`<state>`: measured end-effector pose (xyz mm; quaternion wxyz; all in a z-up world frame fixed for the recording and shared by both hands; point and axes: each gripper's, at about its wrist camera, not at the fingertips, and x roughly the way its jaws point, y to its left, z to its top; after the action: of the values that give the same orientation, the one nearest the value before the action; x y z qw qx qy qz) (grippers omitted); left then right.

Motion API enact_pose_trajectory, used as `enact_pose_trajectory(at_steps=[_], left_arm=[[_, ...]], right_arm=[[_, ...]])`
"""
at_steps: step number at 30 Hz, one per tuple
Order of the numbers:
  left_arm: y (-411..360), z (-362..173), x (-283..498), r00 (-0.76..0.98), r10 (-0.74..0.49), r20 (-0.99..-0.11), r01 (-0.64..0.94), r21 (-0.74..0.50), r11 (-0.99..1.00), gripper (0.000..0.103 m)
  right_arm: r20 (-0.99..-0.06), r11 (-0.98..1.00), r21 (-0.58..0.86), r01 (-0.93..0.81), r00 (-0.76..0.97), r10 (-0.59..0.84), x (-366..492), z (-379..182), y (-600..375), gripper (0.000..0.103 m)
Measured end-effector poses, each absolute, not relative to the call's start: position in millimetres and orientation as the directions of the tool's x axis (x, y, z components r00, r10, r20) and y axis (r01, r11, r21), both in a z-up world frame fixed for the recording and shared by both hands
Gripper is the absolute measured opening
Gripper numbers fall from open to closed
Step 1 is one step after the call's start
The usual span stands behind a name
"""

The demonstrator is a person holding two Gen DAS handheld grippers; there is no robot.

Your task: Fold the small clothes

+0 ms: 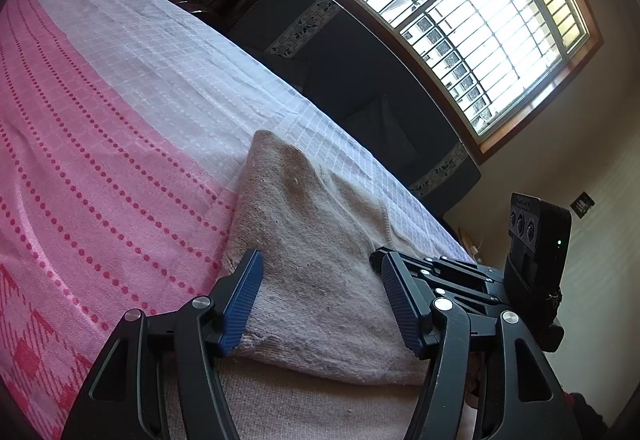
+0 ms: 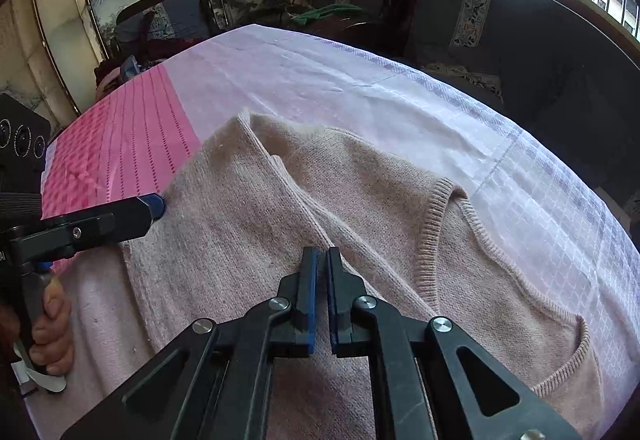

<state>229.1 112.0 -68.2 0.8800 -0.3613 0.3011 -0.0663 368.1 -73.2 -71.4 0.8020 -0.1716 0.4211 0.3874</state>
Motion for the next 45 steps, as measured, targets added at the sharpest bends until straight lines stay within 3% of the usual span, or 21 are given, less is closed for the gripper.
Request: enact_pose_trajectory(at_steps=[2,3,4,6,10,14,20,21,22,25,30,36,39,42,45], left_arm=[[112.0,-68.2,229.0,0.81,-0.334,-0.482,-0.101,-0.676,0.73,0.063],[111.8,-68.2,228.5,0.81,-0.335,-0.482,-0.1,-0.675,0.731,0.063],[111.5,-68.1,228.0,0.81,-0.335,-0.482,-0.099,-0.675,0.731,0.064],[111.2,-68.1,228.0,0.809,-0.335,-0.483,-0.1,-0.674,0.732,0.064],[110.5,-67.3,227.5,0.809,-0.335,-0.483,-0.098,-0.673,0.733,0.064],[110.2,-67.2,227.4,0.809,-0.335,-0.483,-0.098,-0.673,0.733,0.065],[107.8,-65.2,227.7,0.808,-0.336,-0.484,-0.094,-0.669,0.737,0.066],[107.8,-65.2,227.7,0.808,-0.336,-0.484,-0.094,-0.669,0.737,0.066],[107.7,-65.3,227.7,0.808,-0.336,-0.484,-0.094,-0.669,0.737,0.067],[106.1,-64.1,229.1,0.807,-0.338,-0.485,-0.091,-0.667,0.739,0.068],[105.2,-64.1,229.6,0.806,-0.339,-0.486,-0.088,-0.664,0.742,0.069],[104.8,-63.9,230.1,0.806,-0.339,-0.485,-0.087,-0.664,0.743,0.07],[104.8,-63.8,230.4,0.805,-0.342,-0.485,-0.083,-0.662,0.745,0.071],[106.2,-64.2,230.6,0.805,-0.345,-0.483,-0.079,-0.663,0.745,0.072],[105.8,-64.1,230.5,0.805,-0.344,-0.484,-0.08,-0.662,0.745,0.073]], right_arm=[[-0.811,0.644,0.054,-0.763,0.342,0.474,370.2,-72.4,-73.1,0.011],[-0.813,0.648,0.044,-0.76,0.35,0.466,370.7,-71.8,-72.6,0.019],[-0.812,0.653,0.037,-0.757,0.358,0.461,371.2,-70.8,-72.9,0.043],[-0.81,0.649,0.036,-0.76,0.358,0.464,371.4,-70.8,-73.5,0.068],[-0.805,0.63,-0.002,-0.776,0.376,0.46,364.0,-74.0,-71.5,0.04],[-0.774,0.649,0.005,-0.761,0.408,0.484,364.2,-63.4,-80.9,0.037],[-0.811,0.646,0.036,-0.763,0.355,0.464,373.0,-74.1,-86.1,0.037],[-0.813,0.643,0.048,-0.765,0.344,0.47,373.5,-74.9,-85.2,0.029],[-0.812,0.634,0.045,-0.772,0.342,0.474,372.8,-74.5,-84.5,0.013],[-0.813,0.622,-0.021,-0.783,0.376,0.445,366.0,-72.7,-78.9,0.007],[-0.772,0.65,-0.077,-0.756,0.458,0.441,361.5,-64.3,-77.8,0.005],[-0.784,0.663,-0.071,-0.745,0.453,0.425,369.9,-73.4,-73.3,0.005],[-0.753,0.681,0.025,-0.732,0.434,0.494,374.0,-65.4,-88.5,0.008],[-0.656,0.743,0.157,-0.651,0.493,0.571,376.6,-36.8,-129.4,0.011],[-0.644,0.805,0.224,-0.549,0.537,0.545,370.2,-21.6,-177.2,0.013]])
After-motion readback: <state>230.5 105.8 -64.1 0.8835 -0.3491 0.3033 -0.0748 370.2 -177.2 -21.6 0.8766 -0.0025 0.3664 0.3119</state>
